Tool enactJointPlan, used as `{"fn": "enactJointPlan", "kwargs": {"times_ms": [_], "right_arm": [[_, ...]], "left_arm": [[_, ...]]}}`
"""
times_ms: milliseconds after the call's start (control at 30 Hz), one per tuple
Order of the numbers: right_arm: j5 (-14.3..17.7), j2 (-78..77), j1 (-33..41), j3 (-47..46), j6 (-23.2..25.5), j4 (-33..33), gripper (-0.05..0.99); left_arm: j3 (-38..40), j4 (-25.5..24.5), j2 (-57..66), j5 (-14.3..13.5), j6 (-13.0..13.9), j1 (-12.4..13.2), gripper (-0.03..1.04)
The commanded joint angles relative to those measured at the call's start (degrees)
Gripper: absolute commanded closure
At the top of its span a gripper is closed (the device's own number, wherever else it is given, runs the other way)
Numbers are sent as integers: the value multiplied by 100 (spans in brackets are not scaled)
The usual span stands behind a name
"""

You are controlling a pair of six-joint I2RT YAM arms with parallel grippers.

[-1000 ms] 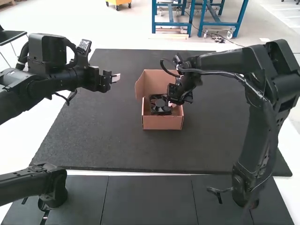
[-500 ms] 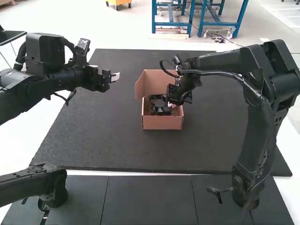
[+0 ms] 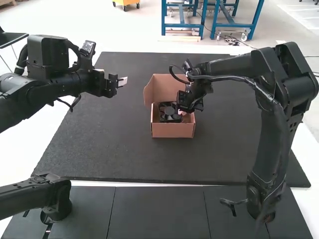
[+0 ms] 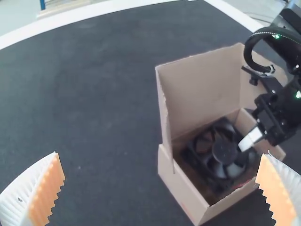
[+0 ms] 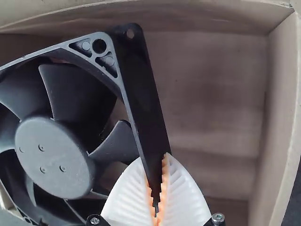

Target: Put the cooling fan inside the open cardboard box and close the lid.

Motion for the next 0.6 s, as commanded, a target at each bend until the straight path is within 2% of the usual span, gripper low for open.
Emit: {"fn": "enactJointPlan", "kwargs": {"times_ms": [0,67,167,333,433,567], "right_arm": [[-15,72,-81,339,-27,41,80],[-15,90,-81,409,-27,24,67],[-15,99,-72,471,-71,-11,56],[-15,90,-81,576,-202,-99,47],[-15,37,-81,805,-352,-284,29],[-68,-147,-90,1130,-642,-723,26]], "left_arm": [[-100,53,-108,47,-63,-25,5],[-118,70,-108,47,-63,-25,5],[-162,79,-117,47,-63,-17,5],[-197,158,-73,38,-72,10,5],[-188,237,50,-41,-80,19,5],[-153,325,375,-199,-80,27,5]]}}
